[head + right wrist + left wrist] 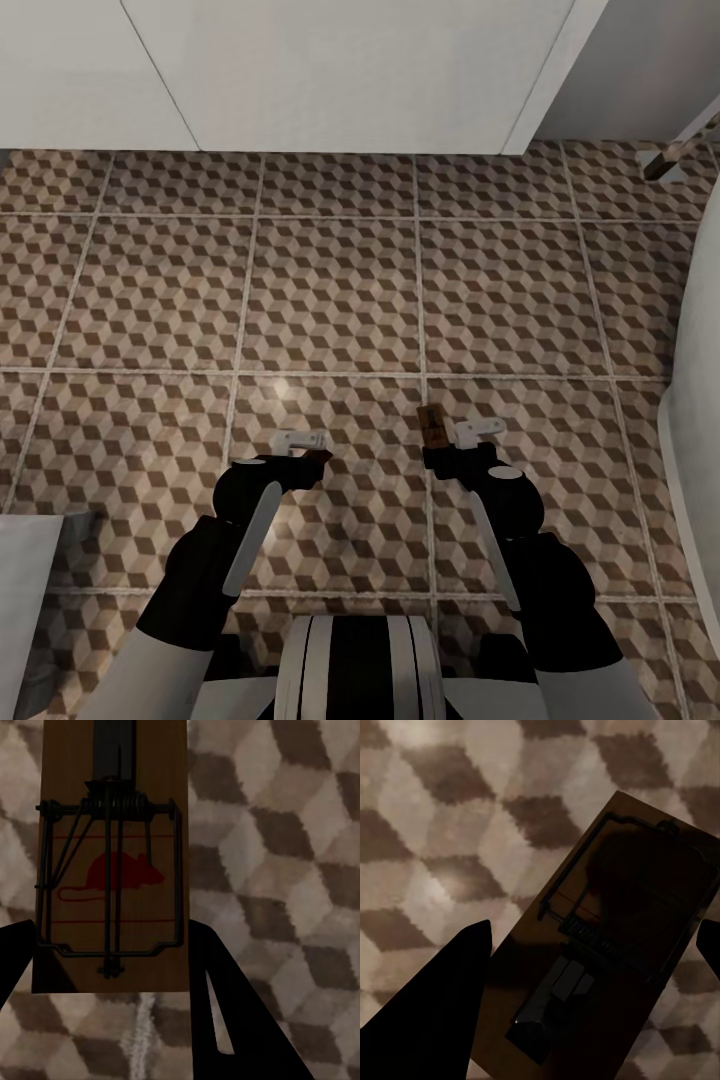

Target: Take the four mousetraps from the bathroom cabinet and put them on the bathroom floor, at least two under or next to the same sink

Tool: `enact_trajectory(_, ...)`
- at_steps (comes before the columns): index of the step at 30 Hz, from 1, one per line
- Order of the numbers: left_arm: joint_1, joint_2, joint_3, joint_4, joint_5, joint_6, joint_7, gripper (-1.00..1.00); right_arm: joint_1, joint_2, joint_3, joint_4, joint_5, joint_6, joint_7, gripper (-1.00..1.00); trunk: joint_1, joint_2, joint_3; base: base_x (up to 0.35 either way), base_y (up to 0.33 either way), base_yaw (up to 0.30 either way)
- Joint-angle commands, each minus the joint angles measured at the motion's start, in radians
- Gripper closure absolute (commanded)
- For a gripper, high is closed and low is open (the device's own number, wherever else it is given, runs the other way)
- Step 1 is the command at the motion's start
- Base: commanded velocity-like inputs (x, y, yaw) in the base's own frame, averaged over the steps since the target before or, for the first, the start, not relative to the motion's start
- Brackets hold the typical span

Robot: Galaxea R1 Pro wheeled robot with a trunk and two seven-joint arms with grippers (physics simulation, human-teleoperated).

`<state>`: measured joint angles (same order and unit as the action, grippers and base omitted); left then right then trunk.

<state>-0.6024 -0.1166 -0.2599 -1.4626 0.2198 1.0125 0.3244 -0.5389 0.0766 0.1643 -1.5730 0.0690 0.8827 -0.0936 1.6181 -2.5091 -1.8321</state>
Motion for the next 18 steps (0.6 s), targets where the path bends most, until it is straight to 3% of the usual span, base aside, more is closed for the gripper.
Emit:
enact_trajectory(1,0.000,0.000,-0.001,-0.001,0.010,0.003,0.010,1.00,-0.001,0.000,0.001,-0.001,0.004,0.005,0.000,1.00,0.000,0.000,0.000,0.000,0.000,0.000)
enact_trajectory(18,0.000,0.001,-0.002,0.000,0.010,0.002,0.009,1.00,0.000,0.000,0.000,-0.001,0.004,0.005,0.000,1.00,0.000,0.000,0.000,0.000,0.000,0.000)
